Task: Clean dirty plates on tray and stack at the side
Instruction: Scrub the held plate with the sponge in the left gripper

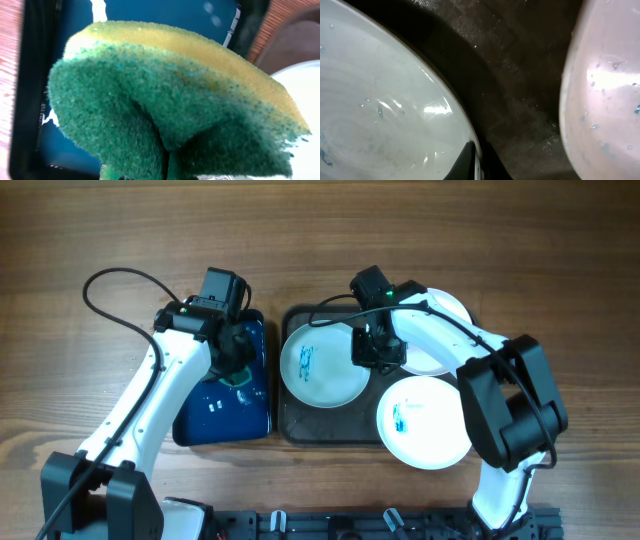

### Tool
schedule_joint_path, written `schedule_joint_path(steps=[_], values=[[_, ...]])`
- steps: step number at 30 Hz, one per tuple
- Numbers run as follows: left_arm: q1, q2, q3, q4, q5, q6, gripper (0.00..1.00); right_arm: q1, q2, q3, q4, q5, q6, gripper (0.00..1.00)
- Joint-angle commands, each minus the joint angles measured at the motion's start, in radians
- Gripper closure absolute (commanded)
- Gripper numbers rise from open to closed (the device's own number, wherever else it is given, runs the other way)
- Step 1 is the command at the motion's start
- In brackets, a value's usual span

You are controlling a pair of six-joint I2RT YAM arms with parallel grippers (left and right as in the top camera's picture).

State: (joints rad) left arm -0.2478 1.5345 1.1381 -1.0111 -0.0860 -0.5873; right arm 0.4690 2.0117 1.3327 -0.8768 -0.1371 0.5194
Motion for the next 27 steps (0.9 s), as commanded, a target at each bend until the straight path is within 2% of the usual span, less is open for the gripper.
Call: schedule_joint_path(steps=[1, 4, 7, 11, 15, 19, 23, 27], values=[[0.003, 0.006, 0.010, 0.030, 0.164, 0.092, 0.96, 0.002, 0.044, -0.052, 0.004, 0.032, 0.034, 0.96], [0.003, 0.006, 0.010, 0.056, 0.277, 0.139, 0.96, 0.002, 0.044, -0.052, 0.005, 0.032, 0.034, 0.96], [0.003, 0.006, 0.008, 0.108, 0.451, 0.213, 0.96, 0.001, 0.044, -0.052, 0.005, 0.032, 0.029, 0.96], [0.003, 0.019, -0.021, 0.207, 0.508, 0.224, 0.96, 0.001, 0.044, -0.052, 0.006, 0.013, 0.001, 0.96], [-0.014, 0.121, -0.042, 0.280, 0.621, 0.290, 0.96, 0.001, 0.044, -0.052, 0.009, 0.002, 0.000, 0.96], [-0.058, 0.271, -0.042, 0.311, 0.629, 0.292, 0.96, 0.001, 0.044, -0.052, 0.008, 0.003, 0.002, 0.96], [-0.108, 0.383, -0.042, 0.397, 0.742, 0.287, 0.96, 0.001, 0.044, -0.052, 0.005, 0.003, 0.003, 0.96], [-0.189, 0.479, -0.042, 0.539, 0.756, 0.171, 0.96, 0.001, 0.044, -0.052, -0.002, 0.003, 0.004, 0.96]])
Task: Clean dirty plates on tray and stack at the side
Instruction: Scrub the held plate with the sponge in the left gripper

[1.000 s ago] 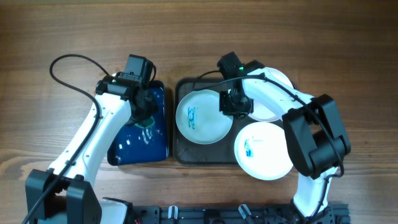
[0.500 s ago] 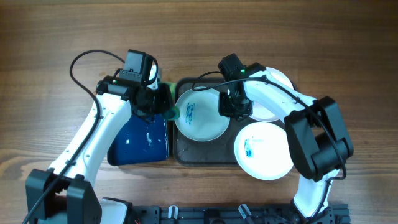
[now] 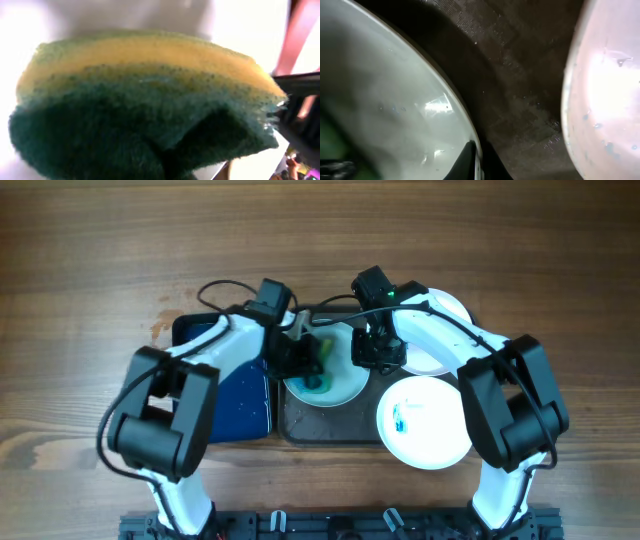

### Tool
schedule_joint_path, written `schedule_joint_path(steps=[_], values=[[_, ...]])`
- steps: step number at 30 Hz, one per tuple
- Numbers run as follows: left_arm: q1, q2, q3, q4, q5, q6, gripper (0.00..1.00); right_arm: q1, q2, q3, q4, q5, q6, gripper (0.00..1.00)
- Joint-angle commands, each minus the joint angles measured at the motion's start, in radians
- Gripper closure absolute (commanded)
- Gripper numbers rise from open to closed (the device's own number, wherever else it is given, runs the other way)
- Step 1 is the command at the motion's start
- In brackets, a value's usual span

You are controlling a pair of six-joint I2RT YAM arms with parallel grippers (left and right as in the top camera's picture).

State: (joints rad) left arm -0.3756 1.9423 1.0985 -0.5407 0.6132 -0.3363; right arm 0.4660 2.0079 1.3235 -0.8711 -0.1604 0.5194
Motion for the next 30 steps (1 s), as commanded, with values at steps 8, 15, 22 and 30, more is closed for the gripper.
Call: schedule_joint_path(steps=[8, 15, 22, 30], values=[[-0.074, 0.164, -0.002, 0.029, -0.135, -0.196, 0.96, 0.004, 0.048, -0.043, -0.026, 0.026, 0.004, 0.96], [0.040, 0.163, 0.003, -0.196, -0.492, -0.260, 0.96, 0.004, 0.048, -0.043, -0.028, 0.026, 0.004, 0.96], [0.056, 0.164, 0.003, -0.238, -0.528, -0.268, 0.96, 0.004, 0.048, -0.043, -0.028, 0.026, 0.005, 0.95], [-0.149, 0.164, 0.046, -0.174, -0.121, -0.082, 0.96, 0.004, 0.048, -0.043, -0.032, 0.026, 0.005, 0.96]])
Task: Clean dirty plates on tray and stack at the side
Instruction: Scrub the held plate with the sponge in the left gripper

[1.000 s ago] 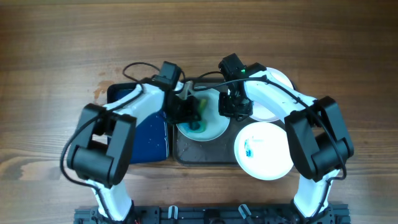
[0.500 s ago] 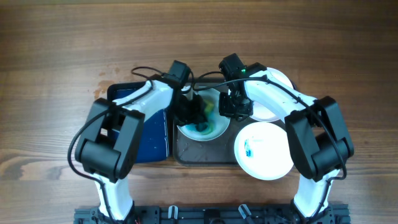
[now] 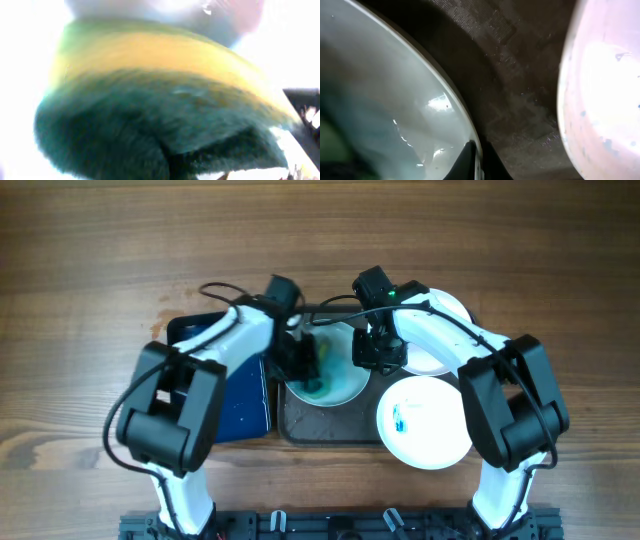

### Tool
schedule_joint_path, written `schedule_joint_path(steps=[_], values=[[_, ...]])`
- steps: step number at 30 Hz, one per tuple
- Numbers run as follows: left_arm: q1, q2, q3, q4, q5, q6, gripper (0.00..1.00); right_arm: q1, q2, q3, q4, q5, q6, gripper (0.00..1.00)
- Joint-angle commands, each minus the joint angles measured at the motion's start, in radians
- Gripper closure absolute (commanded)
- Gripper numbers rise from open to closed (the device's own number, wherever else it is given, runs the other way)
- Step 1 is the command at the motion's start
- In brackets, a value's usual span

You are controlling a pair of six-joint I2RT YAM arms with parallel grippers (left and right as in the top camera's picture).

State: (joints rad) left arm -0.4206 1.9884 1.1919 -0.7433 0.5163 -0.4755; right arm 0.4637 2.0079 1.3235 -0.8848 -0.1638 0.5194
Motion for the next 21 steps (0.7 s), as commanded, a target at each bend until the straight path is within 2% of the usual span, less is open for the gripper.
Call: schedule_joint_path(steps=[1, 4, 8, 12, 16, 21], values=[[-0.125, 0.117, -0.041, 0.045, -0.003, 0.051, 0.96, 0.006, 0.048, -0.043, -0.019, 0.029, 0.005, 0.96], [-0.177, 0.117, -0.032, 0.109, 0.015, -0.008, 0.96, 0.006, 0.048, -0.043, -0.029, 0.029, 0.004, 0.96], [-0.137, 0.118, -0.032, 0.130, 0.000, -0.037, 0.96, 0.006, 0.048, -0.043, -0.033, 0.029, 0.005, 0.96], [-0.026, 0.118, -0.032, 0.057, -0.227, -0.036, 0.96, 0.006, 0.047, -0.043, -0.036, 0.029, 0.003, 0.96], [0.099, 0.118, -0.032, -0.078, -0.421, -0.033, 0.96, 0.006, 0.047, -0.043, -0.036, 0.029, 0.000, 0.96], [0.134, 0.118, -0.032, -0.126, -0.432, 0.002, 0.96, 0.006, 0.048, -0.043, -0.036, 0.029, 0.000, 0.96]])
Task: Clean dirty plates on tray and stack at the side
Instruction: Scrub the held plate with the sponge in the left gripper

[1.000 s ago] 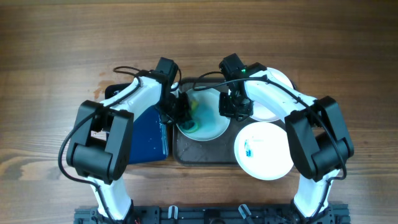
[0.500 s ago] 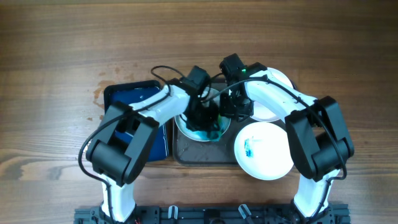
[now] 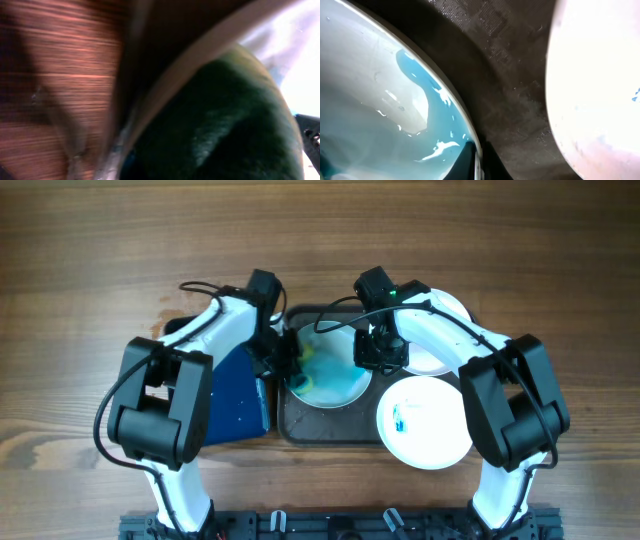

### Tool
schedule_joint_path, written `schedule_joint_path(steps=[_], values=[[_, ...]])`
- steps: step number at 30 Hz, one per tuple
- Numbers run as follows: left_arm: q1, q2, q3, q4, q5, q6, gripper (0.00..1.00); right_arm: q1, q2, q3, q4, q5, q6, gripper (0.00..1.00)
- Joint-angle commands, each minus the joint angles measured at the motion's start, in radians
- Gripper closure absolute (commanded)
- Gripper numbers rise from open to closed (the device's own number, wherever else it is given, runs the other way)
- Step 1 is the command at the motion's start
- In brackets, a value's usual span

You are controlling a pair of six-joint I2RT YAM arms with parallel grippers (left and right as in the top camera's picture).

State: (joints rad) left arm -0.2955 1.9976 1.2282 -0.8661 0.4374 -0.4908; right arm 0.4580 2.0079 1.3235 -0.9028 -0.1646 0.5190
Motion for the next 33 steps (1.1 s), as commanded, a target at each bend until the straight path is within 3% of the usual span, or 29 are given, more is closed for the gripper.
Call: schedule_joint_path(steps=[1, 6, 11, 21, 27, 33], values=[[-0.002, 0.109, -0.068, -0.003, -0.350, 0.029, 0.96, 0.012, 0.047, -0.043, -0.018, 0.031, 0.001, 0.96], [-0.125, 0.109, -0.068, 0.014, -0.283, 0.081, 0.96, 0.012, 0.047, -0.043, -0.018, 0.031, 0.001, 0.95], [-0.239, 0.110, -0.068, 0.129, -0.165, 0.095, 0.96, 0.012, 0.047, -0.043, -0.022, 0.031, 0.000, 0.96], [-0.205, 0.110, -0.068, 0.328, 0.011, 0.080, 0.96, 0.012, 0.047, -0.043, -0.033, 0.030, -0.004, 0.96], [-0.114, 0.110, -0.068, 0.281, -0.253, -0.076, 0.96, 0.012, 0.047, -0.043, -0.034, 0.030, -0.004, 0.96], [-0.065, 0.110, -0.068, 0.138, -0.379, -0.069, 0.96, 0.012, 0.047, -0.043, -0.033, 0.030, -0.015, 0.96]])
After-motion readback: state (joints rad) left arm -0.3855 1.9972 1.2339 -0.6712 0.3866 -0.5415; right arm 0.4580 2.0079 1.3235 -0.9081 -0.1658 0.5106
